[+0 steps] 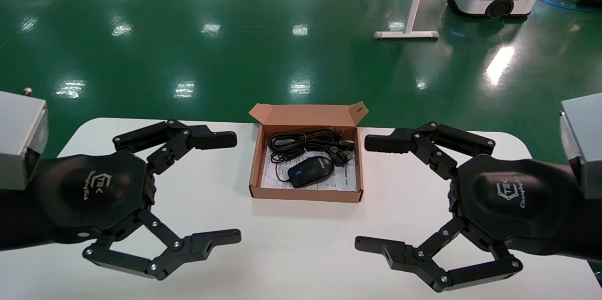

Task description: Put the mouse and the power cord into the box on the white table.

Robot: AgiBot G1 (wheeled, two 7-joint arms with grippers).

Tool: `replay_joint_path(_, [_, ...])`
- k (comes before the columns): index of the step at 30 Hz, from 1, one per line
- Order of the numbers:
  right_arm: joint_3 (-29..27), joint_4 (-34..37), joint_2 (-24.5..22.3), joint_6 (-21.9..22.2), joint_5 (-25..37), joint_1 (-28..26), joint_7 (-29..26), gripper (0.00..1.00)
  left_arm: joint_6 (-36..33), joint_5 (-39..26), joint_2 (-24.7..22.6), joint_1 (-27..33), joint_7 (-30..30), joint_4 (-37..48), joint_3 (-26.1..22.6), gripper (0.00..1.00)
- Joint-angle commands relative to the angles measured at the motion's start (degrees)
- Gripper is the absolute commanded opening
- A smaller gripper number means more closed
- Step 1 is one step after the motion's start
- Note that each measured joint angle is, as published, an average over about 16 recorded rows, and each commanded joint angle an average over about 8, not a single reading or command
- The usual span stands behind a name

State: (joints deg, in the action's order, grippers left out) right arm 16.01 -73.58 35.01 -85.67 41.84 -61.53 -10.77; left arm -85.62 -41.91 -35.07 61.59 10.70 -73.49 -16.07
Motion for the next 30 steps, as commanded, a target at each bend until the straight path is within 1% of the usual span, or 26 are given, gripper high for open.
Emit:
replay_joint_path(1, [0.0, 0.0, 0.0, 0.0, 0.0, 0.0, 0.0, 1.0, 0.0, 0.0, 0.0, 0.0, 0.0, 0.0, 0.0, 1.0])
replay_joint_path(30, [0.0, 0.0, 0.0, 0.0, 0.0, 0.0, 0.0, 1.0, 0.0, 0.0, 0.0, 0.0, 0.0, 0.0, 0.0, 1.0])
